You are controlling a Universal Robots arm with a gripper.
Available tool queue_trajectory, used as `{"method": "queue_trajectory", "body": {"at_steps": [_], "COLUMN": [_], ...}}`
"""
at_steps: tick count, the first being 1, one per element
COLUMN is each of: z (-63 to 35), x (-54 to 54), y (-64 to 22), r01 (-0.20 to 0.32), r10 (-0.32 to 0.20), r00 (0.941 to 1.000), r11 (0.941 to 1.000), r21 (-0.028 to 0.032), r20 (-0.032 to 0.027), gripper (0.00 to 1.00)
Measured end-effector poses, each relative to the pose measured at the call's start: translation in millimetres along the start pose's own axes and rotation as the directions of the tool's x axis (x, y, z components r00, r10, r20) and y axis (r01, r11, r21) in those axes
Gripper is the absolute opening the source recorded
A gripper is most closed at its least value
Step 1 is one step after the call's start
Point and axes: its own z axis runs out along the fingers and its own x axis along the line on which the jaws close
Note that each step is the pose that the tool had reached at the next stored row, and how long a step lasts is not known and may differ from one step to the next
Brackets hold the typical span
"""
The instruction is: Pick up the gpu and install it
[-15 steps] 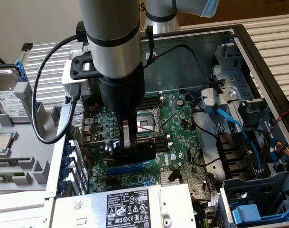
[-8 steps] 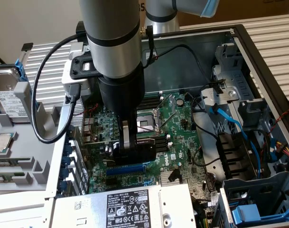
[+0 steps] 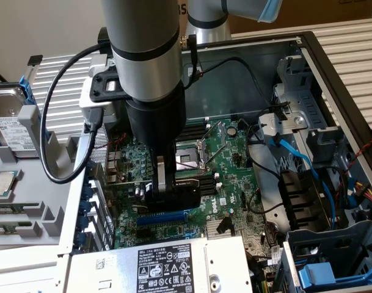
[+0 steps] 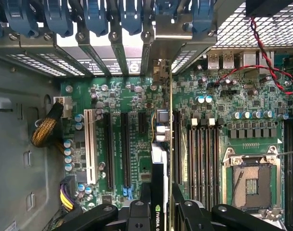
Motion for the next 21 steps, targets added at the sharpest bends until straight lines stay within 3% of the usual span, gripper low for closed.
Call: {"method": "queue_trajectory", "body": {"at_steps": [21], "z": [3.6], "x": [0.4], "y": [2.0], "r01": [-0.009], "r10": [0.009], "r00": [1.0000], "r11": [1.0000], "r21": [0.0018], "r20": [-0.0003], "gripper": [0.27]}}
